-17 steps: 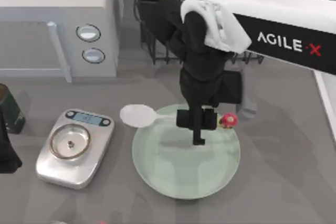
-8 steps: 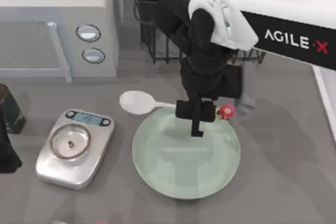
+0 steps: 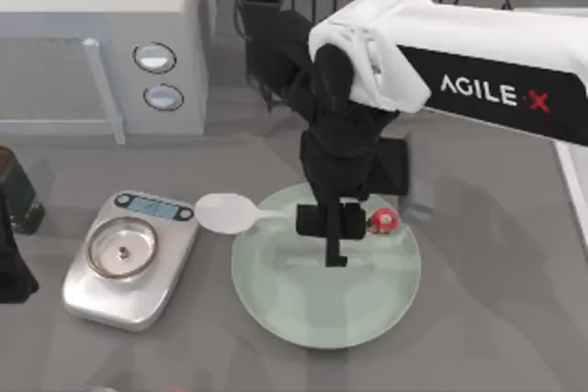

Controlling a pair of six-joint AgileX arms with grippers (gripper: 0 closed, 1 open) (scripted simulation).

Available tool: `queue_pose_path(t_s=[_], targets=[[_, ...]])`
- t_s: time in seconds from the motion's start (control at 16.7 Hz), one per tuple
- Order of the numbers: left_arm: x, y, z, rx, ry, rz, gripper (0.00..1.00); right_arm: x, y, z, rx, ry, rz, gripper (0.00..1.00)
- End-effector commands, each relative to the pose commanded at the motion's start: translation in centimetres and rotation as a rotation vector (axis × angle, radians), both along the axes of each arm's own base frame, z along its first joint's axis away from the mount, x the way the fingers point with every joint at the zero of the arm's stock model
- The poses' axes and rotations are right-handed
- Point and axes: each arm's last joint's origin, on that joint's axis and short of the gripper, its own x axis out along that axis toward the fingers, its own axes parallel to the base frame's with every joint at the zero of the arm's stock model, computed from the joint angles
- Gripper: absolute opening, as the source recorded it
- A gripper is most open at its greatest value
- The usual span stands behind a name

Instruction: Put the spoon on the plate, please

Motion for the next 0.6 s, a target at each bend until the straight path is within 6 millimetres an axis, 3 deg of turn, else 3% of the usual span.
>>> queue_pose_path(t_s=[0.3, 0.54, 0.6], targets=[[0.0, 0.0, 0.0, 0.0, 0.0, 0.0, 1.0, -1.0, 0.3, -2.9, -0.06, 0.077, 0.026, 0.0], [0.0, 0.0, 0.0, 0.0, 0.0, 0.0, 1.0, -1.0, 0.3, -2.9, -0.06, 0.077, 0.026, 0.0], [0.0, 0.0, 0.0, 0.0, 0.0, 0.0, 1.0, -1.0, 0.3, -2.9, -0.06, 0.077, 0.026, 0.08]])
